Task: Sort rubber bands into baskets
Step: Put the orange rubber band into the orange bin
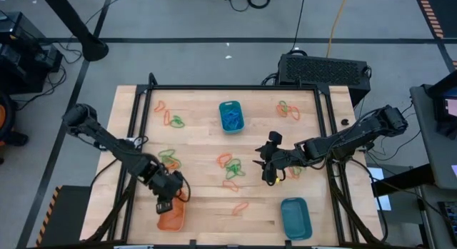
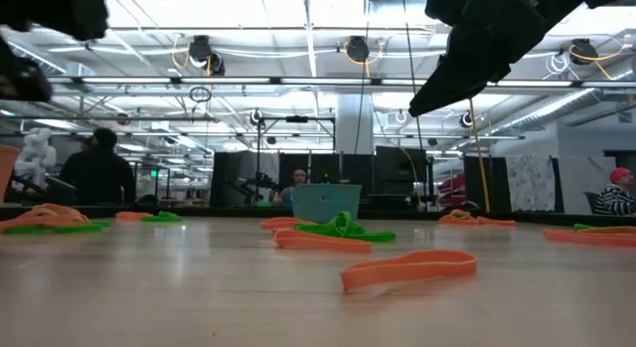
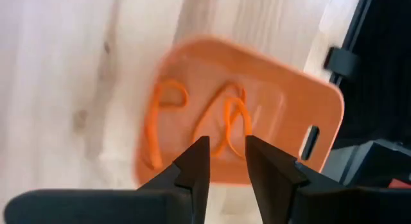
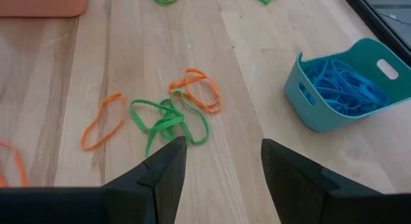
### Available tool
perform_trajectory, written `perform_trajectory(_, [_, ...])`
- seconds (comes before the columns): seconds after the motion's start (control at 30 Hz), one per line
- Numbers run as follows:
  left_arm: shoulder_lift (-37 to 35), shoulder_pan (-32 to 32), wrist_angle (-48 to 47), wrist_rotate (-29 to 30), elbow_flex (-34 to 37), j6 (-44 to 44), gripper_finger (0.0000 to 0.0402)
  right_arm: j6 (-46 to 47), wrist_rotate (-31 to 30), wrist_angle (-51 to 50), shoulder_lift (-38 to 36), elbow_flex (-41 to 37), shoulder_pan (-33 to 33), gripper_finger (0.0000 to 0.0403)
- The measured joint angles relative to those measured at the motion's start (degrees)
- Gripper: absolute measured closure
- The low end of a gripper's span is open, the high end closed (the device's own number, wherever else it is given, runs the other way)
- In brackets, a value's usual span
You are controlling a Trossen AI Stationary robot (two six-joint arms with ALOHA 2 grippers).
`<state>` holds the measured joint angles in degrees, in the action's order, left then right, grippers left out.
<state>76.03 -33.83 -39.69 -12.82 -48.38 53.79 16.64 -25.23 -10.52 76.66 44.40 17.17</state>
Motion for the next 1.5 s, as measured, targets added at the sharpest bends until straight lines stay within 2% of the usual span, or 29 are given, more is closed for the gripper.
perform_trajectory(0.17, [-2.97, 4.39, -1.67, 1.84, -0.02, -7.34, 0.0295, 0.0, 0.0, -0.02, -0.01, 0.0, 0.0, 0.0209])
perform_trajectory(0.3, [-4.99, 7.97, -15.02, 11.82, -0.09, -8.26, 0.0295, 0.0, 0.02, -0.02, -0.02, 0.0, 0.0, 0.0209])
perform_trajectory(0.37, [-4.96, 9.84, -22.52, 14.52, -0.04, -10.52, 0.0295, 0.0, 0.01, -0.02, -0.02, 0.0, 0.0, 0.0209])
perform_trajectory(0.43, [-4.96, 11.56, -25.43, 15.84, 0.55, -14.11, 0.0295, 0.0, 0.0, -0.04, -0.02, 0.0, 0.0, 0.0209])
perform_trajectory(0.57, [-4.92, 14.14, -19.37, 15.98, 4.56, -24.53, 0.0295, 0.0, 0.0, -0.02, -0.02, -0.02, 0.0, 0.0209])
perform_trajectory(0.67, [-4.92, 15.51, -13.57, 14.28, 8.5, -28.95, 0.0295, 0.0, 0.02, -0.07, -0.02, -0.04, 0.0, 0.0209])
perform_trajectory(0.93, [-4.9, 17.49, -14.61, 20.52, 11.3, -27.24, 0.0295, -0.39, 0.02, -0.09, -0.02, -0.04, 0.0, 0.0209])
perform_trajectory(1.13, [-4.9, 17.47, -11.62, 14.18, 11.3, -27.18, 0.0295, -0.39, 0.0, -0.07, -0.02, -0.04, 0.0, 0.0209])
perform_trajectory(1.4, [-4.9, 17.45, -11.55, 14.6, 11.34, -27.09, 0.0295, -0.41, 0.02, -0.09, -0.02, -0.04, 0.0, 0.0209])
perform_trajectory(1.5, [-4.92, 17.45, -8.81, 14.34, 13.12, -25.72, 0.0295, -0.42, 0.02, -0.31, -0.02, -0.04, 0.0, 0.0209])
